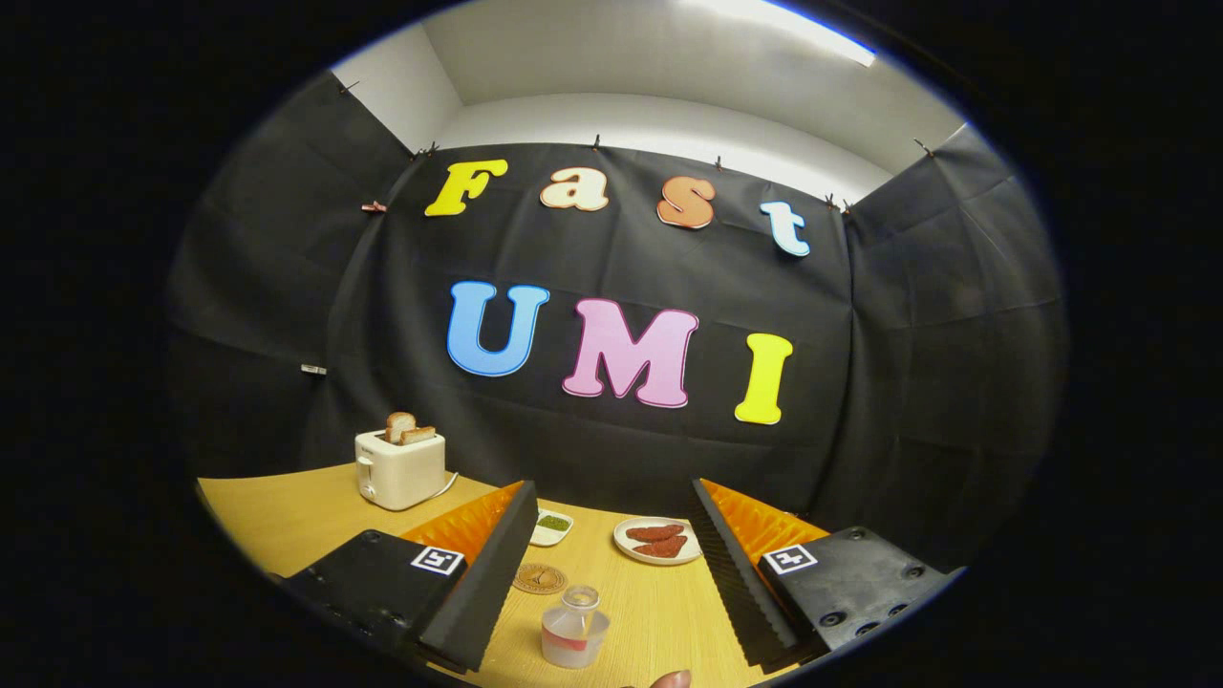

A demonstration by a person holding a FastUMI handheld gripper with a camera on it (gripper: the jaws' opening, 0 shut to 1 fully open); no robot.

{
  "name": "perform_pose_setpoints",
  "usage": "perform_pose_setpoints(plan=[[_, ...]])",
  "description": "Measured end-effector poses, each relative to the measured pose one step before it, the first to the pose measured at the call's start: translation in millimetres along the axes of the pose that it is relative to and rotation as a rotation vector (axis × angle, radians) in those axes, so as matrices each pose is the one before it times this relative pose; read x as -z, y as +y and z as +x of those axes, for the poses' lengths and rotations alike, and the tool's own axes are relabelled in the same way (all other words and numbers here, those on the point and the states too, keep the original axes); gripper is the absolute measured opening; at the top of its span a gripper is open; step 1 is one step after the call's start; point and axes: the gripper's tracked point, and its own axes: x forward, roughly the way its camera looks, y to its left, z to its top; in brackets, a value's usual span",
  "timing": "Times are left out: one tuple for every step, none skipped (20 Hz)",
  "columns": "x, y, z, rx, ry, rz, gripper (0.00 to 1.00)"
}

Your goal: Take the bottle from table, then pour the juice into the cup, finally place the bottle on the coaster

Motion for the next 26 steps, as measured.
perform_pose_setpoints(plan=[[11.25, 2.86, 1.19, -0.00493, 0.01112, 0.00057, 0.97], [11.12, 2.17, 0.79, -0.0042, 0.01087, 0.00273, 0.97], [10.4, 0.64, 1.08, -0.00205, 0.00936, 0.00151, 0.97], [10.64, 1.51, 0.83, -0.00242, 0.00973, 0.00221, 0.97], [11.25, 2.37, 1.07, -0.0022, 0.01049, 0.002, 0.97], [13.19, 1.12, 1.33, 0.00086, 0.01315, 0.0011, 0.97], [11.79, 1.95, 0.06, 0.00018, 0.01319, 0.00393, 0.97], [11.98, 1.76, 0.41, 0.00001, 0.01177, 0.00787, 0.97], [11.13, 3.27, 0.38, -0.00081, 0.01315, 0.00818, 0.97], [12.03, 2.43, 1.82, -0.00186, 0.01501, 0.00705, 0.97], [11.34, 3.31, 1.14, -0.00256, 0.01404, 0.00486, 0.97], [10.36, 2.5, 1.85, -0.00128, 0.01186, 0.00386, 0.97], [9.24, 1.75, 2.46, -0.00154, 0.00908, 0.00594, 0.97], [8.79, 0.4, 2.6, 0.00344, 0.01175, 0.01316, 0.97], [7.38, 0.9, 1.61, 0.00157, 0.00691, 0.01899, 0.97], [6.61, -0.17, 3.7, 0.00635, 0.00647, 0.01383, 0.97], [5.96, -0.68, 3.66, 0.00868, 0.00892, 0.00989, 0.97], [6.43, -1.92, 4.2, 0.01041, 0.00868, 0.00853, 0.97], [6.96, -0.73, 4.07, 0.00566, 0.01163, 0.01037, 0.97], [6.48, -1.99, 2.47, 0.01098, 0.01146, 0.00545, 0.97], [3.16, 0.35, 1.69, 0.00228, 0.00538, 0.00465, 0.97], [2.87, 0.47, 1.32, 0.00388, 0.00191, -0.00215, 0.97], [1.44, 0.89, 1.01, -0.00157, -0.00103, -0.00524, 0.97], [1.28, -0.58, 1.45, 0.00547, -0.00161, -0.00501, 0.97], [1.79, 0.91, 0.34, -0.00568, 0.00094, 0.00681, 0.93], [1.67, 3.54, 1.26, -0.00918, 0.00703, 0.00575, 0.88]])
